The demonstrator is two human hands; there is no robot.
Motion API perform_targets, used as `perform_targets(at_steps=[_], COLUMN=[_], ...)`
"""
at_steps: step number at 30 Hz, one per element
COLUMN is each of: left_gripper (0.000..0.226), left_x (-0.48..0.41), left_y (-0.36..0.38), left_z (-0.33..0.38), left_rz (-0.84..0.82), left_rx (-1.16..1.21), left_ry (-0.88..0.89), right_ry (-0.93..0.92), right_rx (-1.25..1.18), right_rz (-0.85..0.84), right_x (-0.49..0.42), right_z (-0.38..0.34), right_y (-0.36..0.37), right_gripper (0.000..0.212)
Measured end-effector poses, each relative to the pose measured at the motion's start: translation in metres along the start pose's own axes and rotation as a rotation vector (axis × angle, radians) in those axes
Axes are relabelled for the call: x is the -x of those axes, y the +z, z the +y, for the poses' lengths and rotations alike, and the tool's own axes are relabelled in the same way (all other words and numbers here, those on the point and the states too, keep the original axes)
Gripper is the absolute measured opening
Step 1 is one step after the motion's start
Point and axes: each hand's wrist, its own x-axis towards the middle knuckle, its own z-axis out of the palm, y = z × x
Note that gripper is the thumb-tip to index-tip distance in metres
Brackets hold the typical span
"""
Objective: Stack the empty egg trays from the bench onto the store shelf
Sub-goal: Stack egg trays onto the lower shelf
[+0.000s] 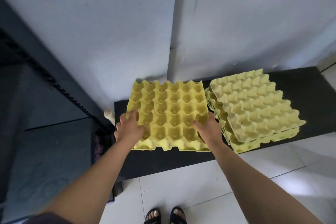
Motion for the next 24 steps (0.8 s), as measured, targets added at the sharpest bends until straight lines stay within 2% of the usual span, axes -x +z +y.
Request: perform_targets(at_steps=[3, 5, 8, 10, 15, 19, 24], left_gripper=[0.061, 0.057, 0.061, 0.064, 0.060, 0.057, 0.071], left_x=[0.025, 0.044, 0.073, 0.086, 0.116, 0.144, 0.187], left_y=[-0.040, -0.060, -0.084, -0.097, -0.125, -0.140, -0.160], left_z=[0.021, 0.035, 0.055, 0.063, 0.077, 0.079, 0.067], left_rz=[0.079, 0.106, -0.043, -0.081, -0.006, 0.057, 0.178], left_rx=[-0.107, -0.201, -0.333, -0.428, -0.542, -0.558, -0.606], left_ry=[0.170, 0.405, 0.743, 0.842, 0.930, 0.951, 0.943], right_ry=[-0.014, -0.024, -0.033, -0.053, -0.080, -0.121, -0.194], right_rx=[-0.063, -0.086, -0.086, -0.083, -0.120, -0.133, -0.177], right_rz=[0.020, 0.036, 0.064, 0.081, 0.132, 0.157, 0.149], right_x=[0.019, 0.030, 0.047, 0.056, 0.082, 0.108, 0.149], right_z=[-0.028, -0.046, -0.074, -0.087, -0.104, -0.109, -0.122], right_y=[-0.035, -0.054, -0.080, -0.094, -0.125, -0.145, -0.163], right_gripper=[0.054, 0.055, 0.059, 0.058, 0.056, 0.063, 0.050])
